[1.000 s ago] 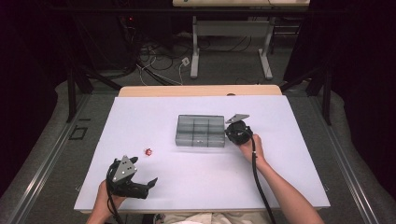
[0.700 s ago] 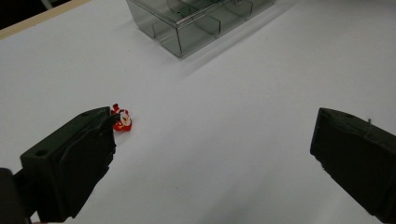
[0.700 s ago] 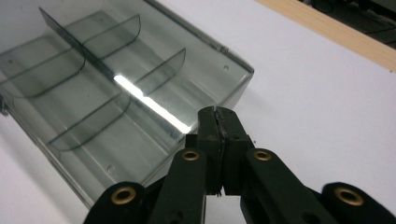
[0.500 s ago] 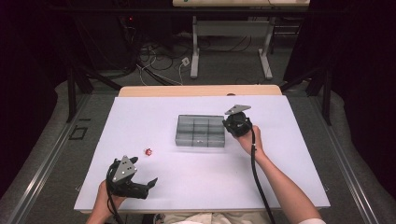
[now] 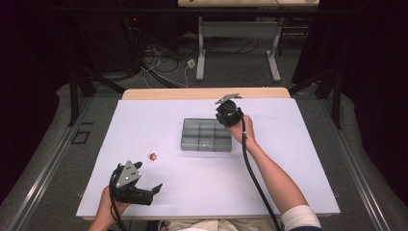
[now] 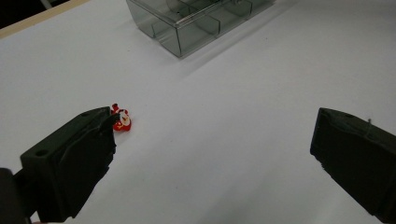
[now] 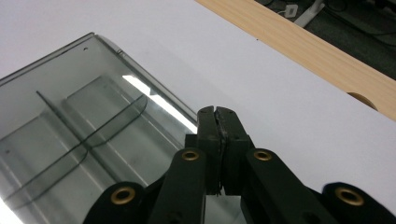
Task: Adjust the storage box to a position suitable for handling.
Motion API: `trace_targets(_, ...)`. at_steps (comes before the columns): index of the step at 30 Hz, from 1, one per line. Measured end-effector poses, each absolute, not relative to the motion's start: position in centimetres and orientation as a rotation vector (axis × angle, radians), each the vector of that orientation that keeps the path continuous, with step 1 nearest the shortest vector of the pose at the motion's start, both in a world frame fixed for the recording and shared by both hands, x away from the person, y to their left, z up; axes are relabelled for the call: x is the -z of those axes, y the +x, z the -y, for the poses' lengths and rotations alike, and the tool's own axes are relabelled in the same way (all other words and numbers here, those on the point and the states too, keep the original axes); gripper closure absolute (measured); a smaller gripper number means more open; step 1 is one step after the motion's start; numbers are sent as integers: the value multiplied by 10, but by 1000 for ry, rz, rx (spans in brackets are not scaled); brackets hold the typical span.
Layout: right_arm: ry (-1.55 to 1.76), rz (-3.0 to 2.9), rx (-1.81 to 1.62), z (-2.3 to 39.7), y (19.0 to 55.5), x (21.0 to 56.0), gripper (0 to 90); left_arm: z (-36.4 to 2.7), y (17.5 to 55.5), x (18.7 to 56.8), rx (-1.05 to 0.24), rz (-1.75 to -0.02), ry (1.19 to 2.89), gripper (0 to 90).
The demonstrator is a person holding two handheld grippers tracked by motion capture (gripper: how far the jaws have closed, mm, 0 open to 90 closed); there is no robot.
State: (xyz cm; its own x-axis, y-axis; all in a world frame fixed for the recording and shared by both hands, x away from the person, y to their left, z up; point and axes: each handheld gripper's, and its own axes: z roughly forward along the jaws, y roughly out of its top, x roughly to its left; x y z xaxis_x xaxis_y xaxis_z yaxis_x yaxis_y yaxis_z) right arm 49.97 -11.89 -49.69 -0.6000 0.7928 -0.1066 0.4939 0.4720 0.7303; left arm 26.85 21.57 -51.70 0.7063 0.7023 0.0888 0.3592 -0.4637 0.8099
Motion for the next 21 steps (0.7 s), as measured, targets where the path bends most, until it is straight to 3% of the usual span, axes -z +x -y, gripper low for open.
trace_targets(21,1155,-2350,-796,88,532,511,900,-215,268,517,-514,-809,2092,1)
